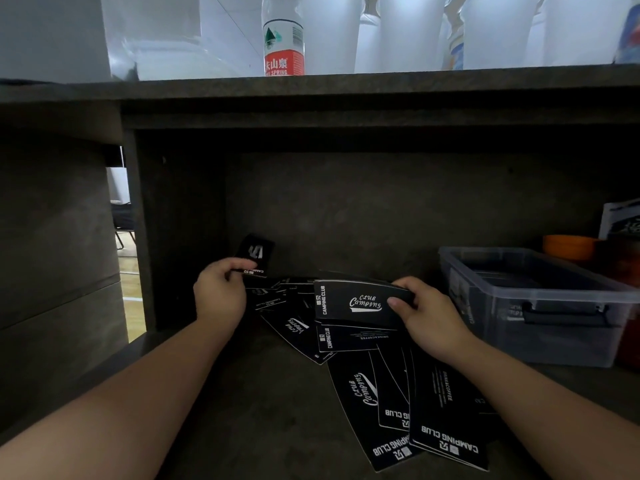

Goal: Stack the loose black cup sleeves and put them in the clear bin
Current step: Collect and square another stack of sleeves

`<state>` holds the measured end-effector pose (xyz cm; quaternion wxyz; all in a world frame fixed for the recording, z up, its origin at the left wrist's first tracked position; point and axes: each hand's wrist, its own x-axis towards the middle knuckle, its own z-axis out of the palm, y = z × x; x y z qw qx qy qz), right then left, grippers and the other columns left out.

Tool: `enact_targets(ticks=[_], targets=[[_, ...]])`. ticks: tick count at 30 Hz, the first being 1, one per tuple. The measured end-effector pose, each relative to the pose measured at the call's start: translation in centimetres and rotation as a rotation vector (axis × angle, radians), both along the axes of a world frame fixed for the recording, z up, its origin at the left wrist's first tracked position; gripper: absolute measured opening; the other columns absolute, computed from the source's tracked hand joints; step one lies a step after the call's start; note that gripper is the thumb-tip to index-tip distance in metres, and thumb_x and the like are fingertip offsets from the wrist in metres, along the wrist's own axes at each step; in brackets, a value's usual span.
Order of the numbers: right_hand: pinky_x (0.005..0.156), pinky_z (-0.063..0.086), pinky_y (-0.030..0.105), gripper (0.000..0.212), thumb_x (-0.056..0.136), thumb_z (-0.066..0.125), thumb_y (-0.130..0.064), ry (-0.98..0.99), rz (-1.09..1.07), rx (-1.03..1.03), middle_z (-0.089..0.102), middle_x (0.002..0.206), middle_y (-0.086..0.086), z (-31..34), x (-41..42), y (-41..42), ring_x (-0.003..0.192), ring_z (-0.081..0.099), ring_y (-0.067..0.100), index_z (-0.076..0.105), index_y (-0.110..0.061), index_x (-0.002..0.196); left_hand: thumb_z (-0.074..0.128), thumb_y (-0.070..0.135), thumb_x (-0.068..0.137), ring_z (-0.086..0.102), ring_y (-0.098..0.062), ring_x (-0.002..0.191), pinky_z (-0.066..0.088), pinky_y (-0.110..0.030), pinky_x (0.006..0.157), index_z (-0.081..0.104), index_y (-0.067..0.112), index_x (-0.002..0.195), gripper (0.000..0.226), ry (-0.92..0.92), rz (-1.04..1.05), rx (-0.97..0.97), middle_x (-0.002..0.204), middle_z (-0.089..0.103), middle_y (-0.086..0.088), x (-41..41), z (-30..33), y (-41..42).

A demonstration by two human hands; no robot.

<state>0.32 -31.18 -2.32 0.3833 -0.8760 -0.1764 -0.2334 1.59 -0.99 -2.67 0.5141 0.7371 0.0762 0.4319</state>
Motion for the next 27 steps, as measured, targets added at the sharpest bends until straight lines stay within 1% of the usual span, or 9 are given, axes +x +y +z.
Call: enact_targets(ticks=[2,4,6,9,11,13,20,23,27], targets=[[0.060,0.036,0.002,0.011,0.093,0.060,-0.020,0.006,0.000,-0.001,0.061,0.084,-0.012,0.0,0.0,0.0,0.072,0.052,-0.005,0.059,-0.029,0.098,0.039,0.006,0.093,0.066,-0.024,0.078,0.056,-0.035,0.074,0.070,0.033,0.087,0.042,0.074,-0.078,-0.067,0.098,0.071,-0.006,0.0,0.1,-0.2],[0.060,0.035,0.002,0.011,0.093,0.059,-0.020,0.012,-0.004,0.000,0.061,0.084,-0.012,0.0,0.1,0.0,0.072,0.051,-0.005,0.059,-0.029,0.099,0.041,0.012,0.093,0.065,-0.021,0.092,0.054,-0.038,0.086,0.071,0.027,0.096,0.034,0.092,-0.105,-0.099,0.106,0.069,-0.006,0.1,0.1,-0.3],[0.061,0.034,0.004,0.011,0.093,0.059,-0.021,0.021,-0.006,0.001,0.062,0.087,-0.009,-0.1,0.2,0.0,0.074,0.052,-0.002,0.060,-0.027,0.101,0.048,0.007,0.092,0.064,-0.018,0.093,0.053,-0.031,0.081,0.067,0.026,0.104,0.029,0.065,-0.098,-0.040,0.110,0.066,-0.004,0.1,0.0,-0.4],[0.067,0.042,0.015,0.011,0.093,0.059,-0.020,0.047,0.007,0.013,0.062,0.085,-0.008,-0.3,0.4,-0.1,0.074,0.056,0.004,0.058,-0.029,0.099,0.052,-0.011,0.087,0.065,-0.015,0.096,0.049,-0.023,0.078,0.057,0.042,0.107,0.056,-0.093,-0.165,0.037,0.108,0.066,0.000,-0.1,0.1,-0.3],[0.072,0.048,0.025,0.013,0.093,0.059,-0.019,0.056,0.011,0.026,0.062,0.082,-0.010,-0.3,0.5,-0.1,0.071,0.058,0.007,0.057,-0.032,0.096,0.054,-0.010,0.089,0.065,-0.009,0.097,0.049,-0.021,0.080,0.051,0.044,0.117,0.061,-0.176,-0.217,0.028,0.106,0.066,0.002,-0.6,0.5,-0.6],[0.075,0.052,0.030,0.013,0.094,0.057,-0.020,0.066,0.009,0.030,0.062,0.082,-0.012,-0.4,0.5,-0.2,0.073,0.060,0.008,0.057,-0.032,0.096,0.056,-0.005,0.091,0.064,-0.005,0.099,0.049,-0.019,0.083,0.045,0.041,0.128,0.061,-0.212,-0.247,0.114,0.106,0.065,0.003,-1.1,0.8,-1.0],[0.075,0.045,0.030,0.017,0.101,0.041,-0.031,0.113,0.069,0.047,0.059,0.081,-0.013,-0.2,0.1,0.1,0.070,0.054,0.004,0.057,-0.029,0.098,0.061,0.004,0.091,0.063,-0.002,0.087,0.048,-0.010,0.076,0.050,0.044,0.122,0.052,-0.094,-0.436,0.561,0.099,0.063,0.015,-1.3,-0.3,-3.6],[0.074,0.042,0.029,0.027,0.100,0.035,-0.044,0.156,0.074,0.056,0.059,0.083,-0.010,0.0,-0.3,0.2,0.074,0.055,0.007,0.057,-0.029,0.097,0.063,0.006,0.090,0.062,-0.005,0.085,0.052,-0.021,0.080,0.049,0.040,0.128,0.053,-0.053,-0.453,0.665,0.101,0.060,0.014,-0.6,-0.8,-3.8],[0.072,0.041,0.024,0.015,0.097,0.046,-0.043,0.165,0.099,0.075,0.060,0.083,-0.012,-0.1,-0.4,0.1,0.070,0.054,0.000,0.057,-0.033,0.099,0.075,0.014,0.083,0.061,-0.006,0.083,0.055,-0.026,0.084,0.039,0.035,0.140,0.071,0.005,-0.449,0.663,0.117,0.051,0.013,-0.4,-0.9,-4.0]])
